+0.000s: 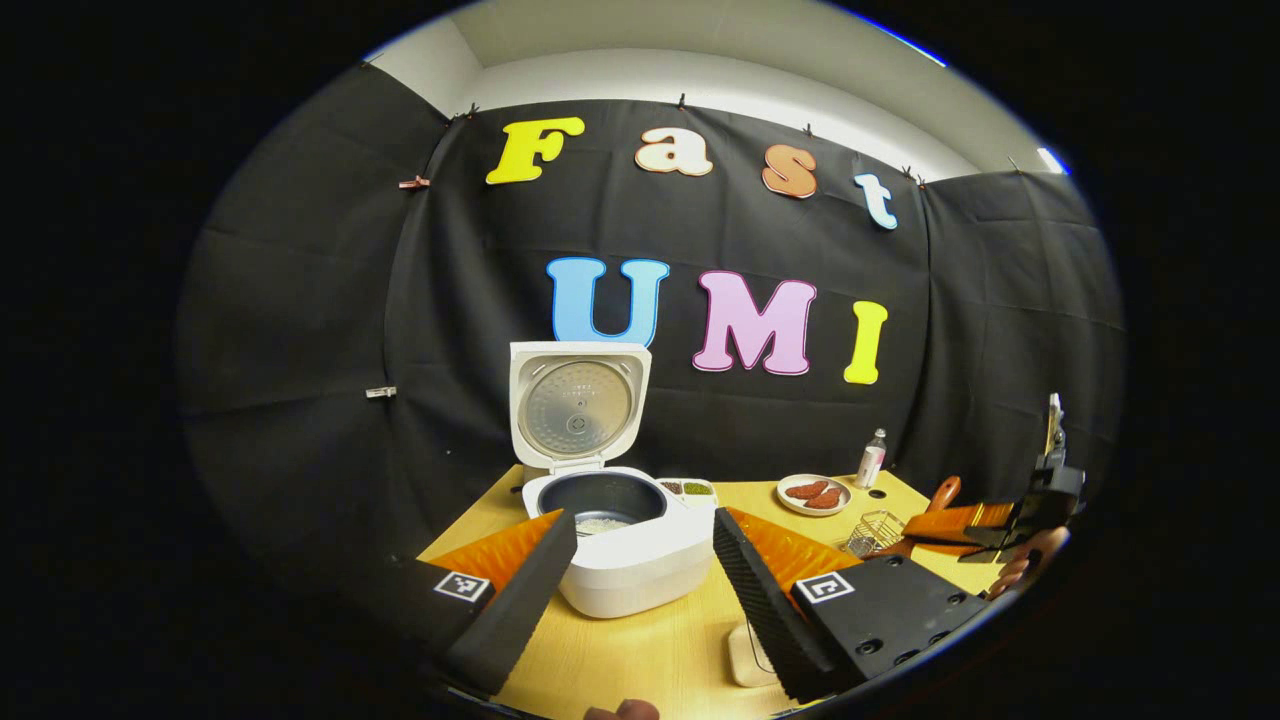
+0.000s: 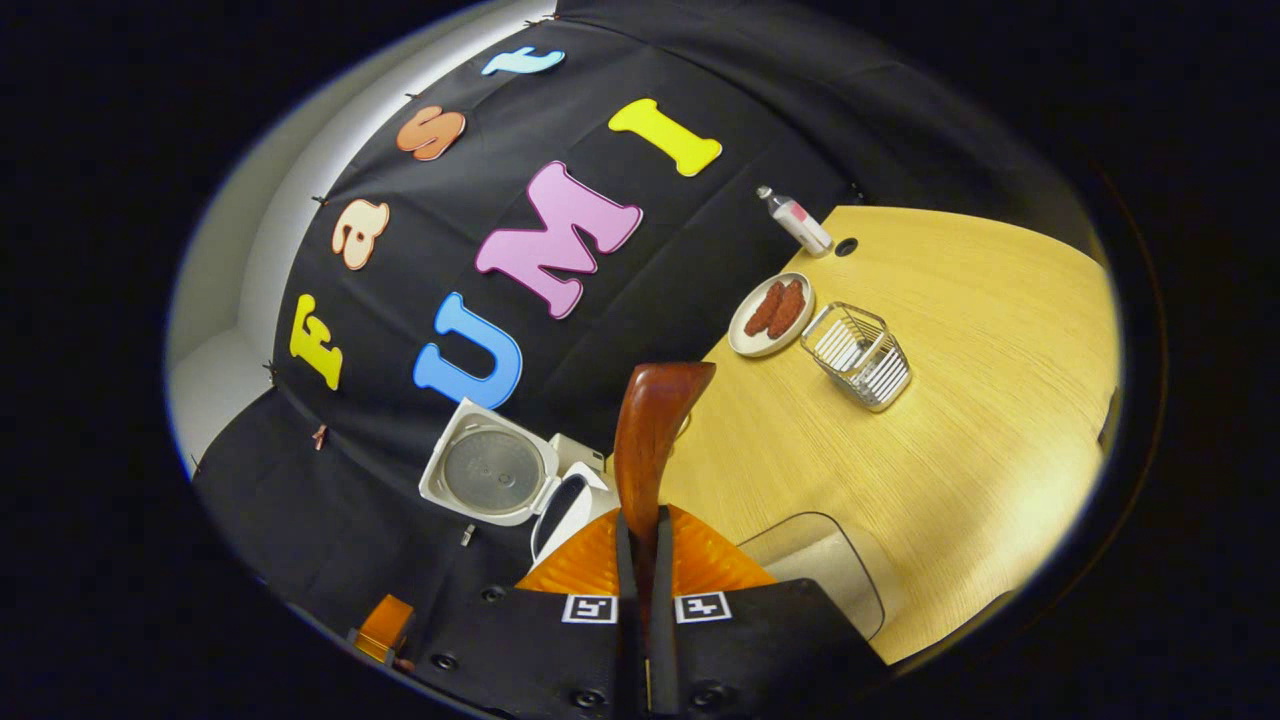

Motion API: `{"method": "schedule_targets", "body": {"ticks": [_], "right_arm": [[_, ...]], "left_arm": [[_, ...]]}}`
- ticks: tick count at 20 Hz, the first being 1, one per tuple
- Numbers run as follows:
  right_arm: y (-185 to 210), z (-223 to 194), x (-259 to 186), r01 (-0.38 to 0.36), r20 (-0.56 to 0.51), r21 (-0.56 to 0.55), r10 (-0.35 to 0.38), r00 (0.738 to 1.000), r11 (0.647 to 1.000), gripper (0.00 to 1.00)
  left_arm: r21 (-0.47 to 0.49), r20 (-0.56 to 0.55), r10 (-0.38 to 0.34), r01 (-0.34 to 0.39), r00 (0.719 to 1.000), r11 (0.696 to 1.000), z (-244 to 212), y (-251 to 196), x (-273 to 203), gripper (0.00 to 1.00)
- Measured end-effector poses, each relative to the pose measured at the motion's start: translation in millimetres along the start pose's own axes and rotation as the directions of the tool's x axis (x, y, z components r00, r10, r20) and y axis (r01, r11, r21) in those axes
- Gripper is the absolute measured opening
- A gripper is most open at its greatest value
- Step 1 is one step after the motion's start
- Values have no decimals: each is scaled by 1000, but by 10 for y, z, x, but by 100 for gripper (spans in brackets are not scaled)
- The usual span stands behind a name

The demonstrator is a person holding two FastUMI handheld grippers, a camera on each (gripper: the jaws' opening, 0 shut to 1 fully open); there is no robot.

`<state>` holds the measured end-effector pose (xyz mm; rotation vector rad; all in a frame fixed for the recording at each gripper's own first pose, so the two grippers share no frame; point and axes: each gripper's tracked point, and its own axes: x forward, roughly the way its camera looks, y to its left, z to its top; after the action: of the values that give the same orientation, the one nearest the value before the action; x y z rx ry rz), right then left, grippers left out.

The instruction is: Close the left gripper, press the button to open the rice cooker; take a wooden spoon from the chopstick holder with the right hand, scoop a spoonful of rice and pour it into the rice cooker, then put the wooden spoon back into the chopstick holder.

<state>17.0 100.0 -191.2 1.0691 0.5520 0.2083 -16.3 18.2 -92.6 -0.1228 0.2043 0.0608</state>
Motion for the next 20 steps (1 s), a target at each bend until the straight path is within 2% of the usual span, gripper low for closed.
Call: {"method": "schedule_targets", "body": {"ticks": [6, 11, 20], "right_arm": [[805, 221, 256, -44, 31, -20, 45, 999, 999, 6], [1478, 189, 627, -130, 4, -30, 130, 992, 991, 6], [2068, -67, 1571, -141, -31, -81, 139, 990, 987, 6]], "left_arm": [[27, 5, 5, -5, 1000, 1000, -11, -1, -71, 95], [13, 8, 4, -4, 1000, 1000, -27, 33, -141, 95], [-35, 8, 29, -29, 1000, 999, -47, 102, -192, 95]]}}
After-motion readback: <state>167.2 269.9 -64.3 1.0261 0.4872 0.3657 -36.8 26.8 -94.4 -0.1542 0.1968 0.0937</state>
